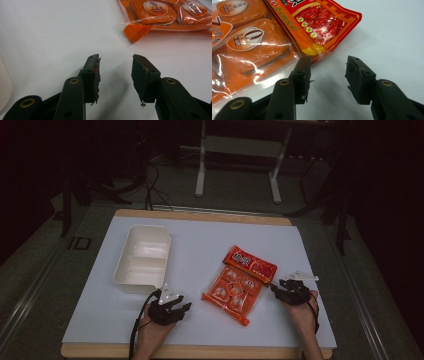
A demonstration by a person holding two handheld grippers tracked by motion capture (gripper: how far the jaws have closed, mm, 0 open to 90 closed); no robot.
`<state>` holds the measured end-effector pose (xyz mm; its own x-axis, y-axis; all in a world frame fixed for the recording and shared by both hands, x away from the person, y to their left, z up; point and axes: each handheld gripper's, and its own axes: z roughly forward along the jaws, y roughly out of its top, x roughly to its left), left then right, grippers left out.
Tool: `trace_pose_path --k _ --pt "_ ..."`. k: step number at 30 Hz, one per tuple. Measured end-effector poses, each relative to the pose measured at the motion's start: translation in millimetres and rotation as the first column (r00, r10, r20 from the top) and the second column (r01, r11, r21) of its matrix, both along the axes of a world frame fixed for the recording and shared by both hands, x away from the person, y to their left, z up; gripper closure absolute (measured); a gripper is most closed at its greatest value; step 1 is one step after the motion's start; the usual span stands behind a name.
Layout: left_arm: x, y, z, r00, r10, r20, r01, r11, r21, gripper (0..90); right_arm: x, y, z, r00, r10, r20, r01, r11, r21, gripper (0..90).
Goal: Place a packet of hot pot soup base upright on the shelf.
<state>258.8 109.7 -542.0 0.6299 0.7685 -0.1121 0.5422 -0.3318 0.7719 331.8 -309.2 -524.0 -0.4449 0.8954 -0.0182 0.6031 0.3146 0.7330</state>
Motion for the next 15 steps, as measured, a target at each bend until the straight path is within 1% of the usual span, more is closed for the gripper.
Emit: trace_pose_path --k 4,7,9,13,15 --pt "0.4 0.5 -0.1 1.0 0.003 -0.005 -0.003 1.0 -0.006 56.0 0.7 0.7 0.6 0.9999 0.0 -0.01 0.001 1.0 0.01 52.2" --pt "-0.1 0.3 -0.1 1.0 -0.002 -0.001 0.002 1.0 -0.002 55.9 1.0 1.6 2.8 0.9999 0.005 -0.01 -0.004 1.0 0.019 51.8" --pt "-0.8 0.0 -0.1 0.9999 -0.012 0.0 0.012 0.9999 -0.004 54.7 3.6 3.1 6.7 0.9999 0.013 -0.004 -0.013 1.0 0.016 51.2" --pt "-0.6 0.0 -0.2 0.9999 -0.011 -0.002 0.011 0.9999 -0.004 54.4 7.5 5.4 10.2 0.9996 0.028 -0.002 -0.028 1.0 0.009 50.7" --pt "-0.4 0.0 -0.3 0.9999 -0.01 -0.002 0.01 0.9999 -0.003 54.4 12.3 6.4 13.3 0.9994 0.035 -0.004 -0.035 0.999 0.011 50.3"
